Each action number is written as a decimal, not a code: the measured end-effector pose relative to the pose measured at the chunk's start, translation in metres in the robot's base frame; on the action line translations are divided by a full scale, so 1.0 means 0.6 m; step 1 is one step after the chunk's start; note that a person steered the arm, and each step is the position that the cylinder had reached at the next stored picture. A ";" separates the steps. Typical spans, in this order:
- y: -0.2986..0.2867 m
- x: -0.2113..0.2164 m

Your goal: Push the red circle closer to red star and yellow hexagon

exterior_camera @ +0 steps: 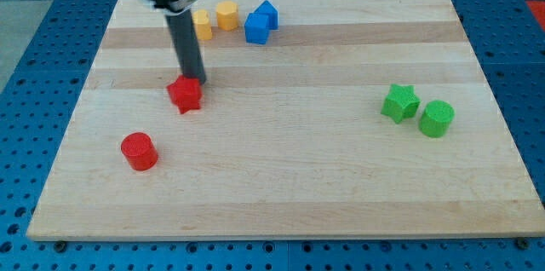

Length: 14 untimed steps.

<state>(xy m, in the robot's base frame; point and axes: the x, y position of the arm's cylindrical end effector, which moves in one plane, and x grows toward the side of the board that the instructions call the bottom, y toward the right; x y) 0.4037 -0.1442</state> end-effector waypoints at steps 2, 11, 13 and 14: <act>-0.043 0.017; -0.042 0.043; -0.049 0.009; -0.050 0.000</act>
<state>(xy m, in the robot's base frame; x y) 0.4035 -0.1743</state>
